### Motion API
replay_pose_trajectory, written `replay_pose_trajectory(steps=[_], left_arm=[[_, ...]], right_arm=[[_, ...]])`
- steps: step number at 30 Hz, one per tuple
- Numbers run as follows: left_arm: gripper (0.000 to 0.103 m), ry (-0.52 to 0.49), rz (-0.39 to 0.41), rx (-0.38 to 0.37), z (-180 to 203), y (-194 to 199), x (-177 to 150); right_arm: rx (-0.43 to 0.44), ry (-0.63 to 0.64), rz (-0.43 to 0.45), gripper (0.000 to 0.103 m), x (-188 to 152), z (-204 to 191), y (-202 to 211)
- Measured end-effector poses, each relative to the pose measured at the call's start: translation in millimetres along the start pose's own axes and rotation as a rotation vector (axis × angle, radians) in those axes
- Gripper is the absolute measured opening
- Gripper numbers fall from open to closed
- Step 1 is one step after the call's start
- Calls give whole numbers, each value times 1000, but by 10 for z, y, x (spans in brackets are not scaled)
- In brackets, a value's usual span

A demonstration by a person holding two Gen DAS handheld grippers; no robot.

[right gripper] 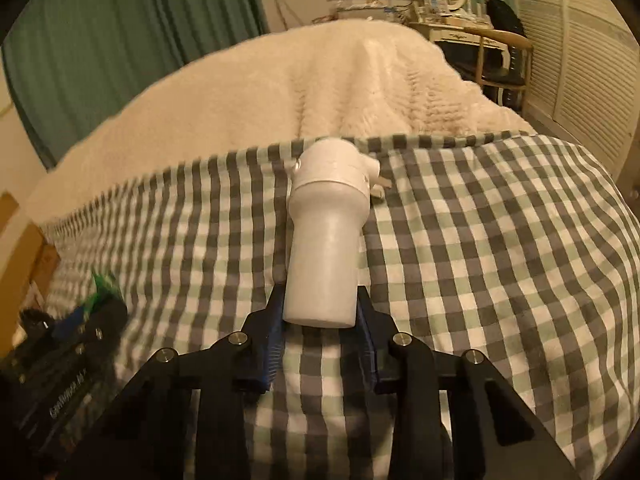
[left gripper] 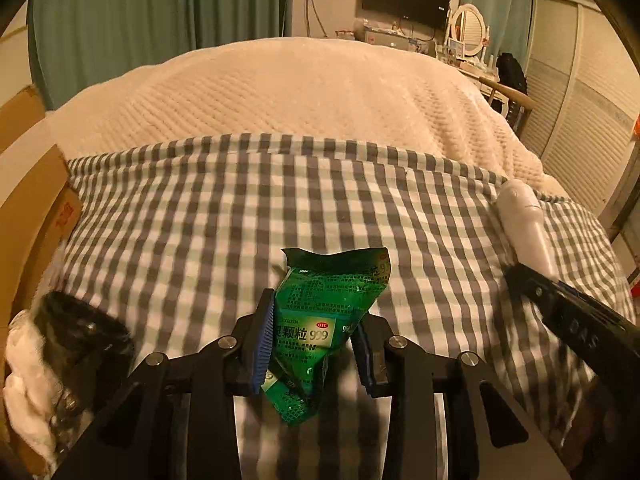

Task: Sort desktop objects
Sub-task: 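Grasp the green packet with left tool while right tool grasps the white bottle, then carry packet and bottle into the cardboard box and open both tools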

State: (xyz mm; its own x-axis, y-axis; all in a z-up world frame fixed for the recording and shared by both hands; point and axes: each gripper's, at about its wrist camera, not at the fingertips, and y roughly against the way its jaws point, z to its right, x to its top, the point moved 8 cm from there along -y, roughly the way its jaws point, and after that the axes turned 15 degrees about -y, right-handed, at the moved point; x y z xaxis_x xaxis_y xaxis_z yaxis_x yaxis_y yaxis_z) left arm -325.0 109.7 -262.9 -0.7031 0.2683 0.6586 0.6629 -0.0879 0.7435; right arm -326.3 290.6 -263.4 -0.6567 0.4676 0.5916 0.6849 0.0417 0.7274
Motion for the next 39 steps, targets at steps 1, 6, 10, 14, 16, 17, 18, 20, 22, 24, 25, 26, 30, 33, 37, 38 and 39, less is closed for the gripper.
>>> replay_pose_trajectory(steps=[1, 6, 10, 14, 16, 17, 18, 20, 22, 24, 25, 26, 30, 33, 37, 38, 39], left_arm=[[35, 4, -5, -8, -36, 62, -46], [35, 9, -30, -9, -179, 343, -239], [35, 12, -51, -8, -269, 537, -458], [35, 20, -43, -17, -337, 818, -590], [35, 25, -18, -26, -344, 1004, -583], [35, 21, -7, -30, -335, 1091, -574], [35, 16, 8, -34, -329, 1209, -560], [35, 13, 25, -43, -322, 1358, -546], [35, 15, 51, -52, -321, 1528, -504], [35, 14, 75, -54, -340, 1676, -450], [35, 17, 90, -54, -360, 1747, -428], [35, 22, 103, -57, -376, 1811, -413], [35, 49, 150, -57, -565, 2067, -385], [35, 85, 170, -51, -744, 2183, -357], [35, 124, 211, -26, -1120, 2401, -294], [35, 133, 219, -10, -1244, 2453, -270], [35, 152, 229, 7, -1402, 2519, -248]], right_arm=[[-6, -3, 4, 31, -4, -20, 29], [-16, -17, -29, 31, -176, -170, 259], [-26, -37, -78, 31, -496, -136, 513], [-66, -11, -119, 31, -881, -159, 827], [-71, -1, -118, 31, -934, -153, 1004], [-66, -2, -119, 31, -960, -167, 1116], [-64, 0, -113, 31, -977, -189, 1232], [-74, 25, -101, 30, -984, -255, 1464], [-72, 46, -90, 30, -994, -330, 1668], [-62, 54, -79, 29, -1031, -386, 1869], [-65, 63, -78, 29, -1048, -422, 1945], [-66, 73, -72, 28, -1055, -452, 2043], [-68, 103, -44, 28, -1071, -617, 2354], [-58, 124, -25, 27, -1076, -791, 2511], [-34, 188, 2, 26, -1048, -1153, 2727], [-21, 209, 11, 26, -1035, -1282, 2785], [-6, 227, 21, 25, -1023, -1385, 2843]])
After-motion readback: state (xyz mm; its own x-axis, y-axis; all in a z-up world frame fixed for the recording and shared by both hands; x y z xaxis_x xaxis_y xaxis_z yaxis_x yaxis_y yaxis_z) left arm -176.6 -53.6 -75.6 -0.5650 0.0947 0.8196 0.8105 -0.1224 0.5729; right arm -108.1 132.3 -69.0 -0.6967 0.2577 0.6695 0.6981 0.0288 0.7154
